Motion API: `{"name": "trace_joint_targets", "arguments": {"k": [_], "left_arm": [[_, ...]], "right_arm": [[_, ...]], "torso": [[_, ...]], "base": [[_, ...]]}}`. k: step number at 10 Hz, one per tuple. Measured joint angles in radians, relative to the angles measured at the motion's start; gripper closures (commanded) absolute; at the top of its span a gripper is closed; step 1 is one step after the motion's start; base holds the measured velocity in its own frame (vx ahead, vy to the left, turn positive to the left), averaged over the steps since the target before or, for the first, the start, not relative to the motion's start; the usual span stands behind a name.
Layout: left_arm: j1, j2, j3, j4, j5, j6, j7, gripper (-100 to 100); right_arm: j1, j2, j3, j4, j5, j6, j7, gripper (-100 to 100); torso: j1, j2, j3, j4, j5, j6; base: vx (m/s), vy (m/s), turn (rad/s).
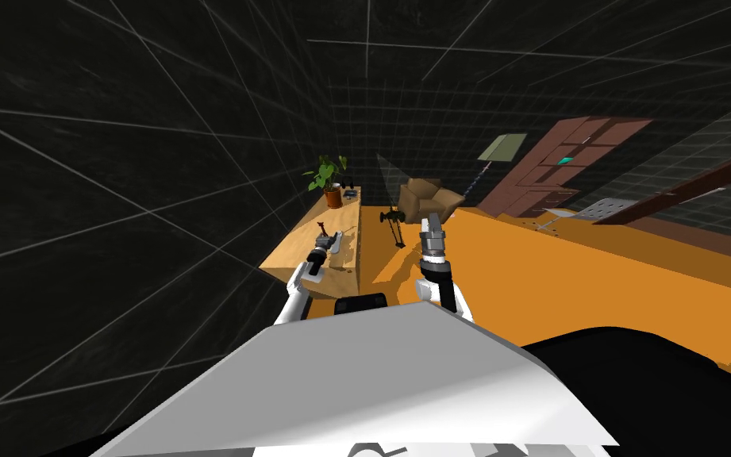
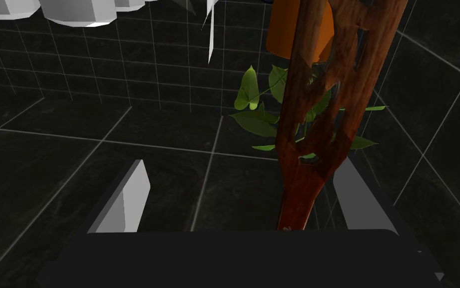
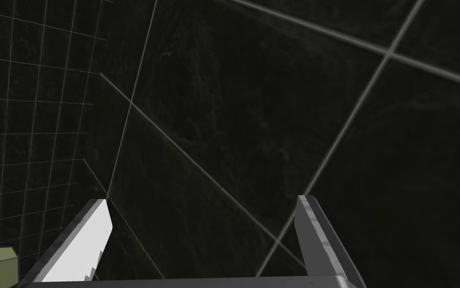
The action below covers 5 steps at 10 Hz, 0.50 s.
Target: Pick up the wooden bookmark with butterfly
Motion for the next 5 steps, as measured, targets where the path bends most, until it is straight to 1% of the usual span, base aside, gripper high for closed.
{"name": "trace_joint_targets", "arguments": {"k": [1, 2, 3, 4, 5], "left_arm": [[-0.015, 0.0, -0.001, 0.03, 0.006, -0.005, -0.003, -100], [-0.02, -0.003, -0.001, 0.051, 0.007, -0.006, -0.006, -100], [-0.048, 0.024, -0.017, 0.075, 0.034, -0.022, -0.007, -100], [-0.071, 0.039, -0.023, 0.103, 0.054, -0.039, -0.008, -100], [-0.083, 0.042, -0.022, 0.134, 0.061, -0.048, -0.01, -100]], "right_arm": [[0.0, 0.0, 0.0, 0.0, 0.0, 0.0, 0.0, 0], [0.0, 0.0, 0.0, 0.0, 0.0, 0.0, 0.0, 0], [0.0, 0.0, 0.0, 0.0, 0.0, 0.0, 0.0, 0], [0.0, 0.0, 0.0, 0.0, 0.0, 0.0, 0.0, 0], [0.0, 0.0, 0.0, 0.0, 0.0, 0.0, 0.0, 0]], "torso": [[0.001, -0.001, -0.001, -0.001, 0.001, 0.001], [0.003, 0.0, -0.001, -0.001, 0.001, 0.001], [0.001, 0.0, 0.0, -0.001, 0.001, 0.0], [0.0, -0.001, -0.001, -0.001, 0.0, 0.001], [0.001, -0.001, -0.001, -0.001, 0.001, 0.001]], "base": [[-0.003, -0.009, -0.017], [-0.024, -0.06, 0.243], [-0.001, -0.083, 0.118], [0.011, -0.055, -0.033], [0.004, -0.09, 0.195]]}}
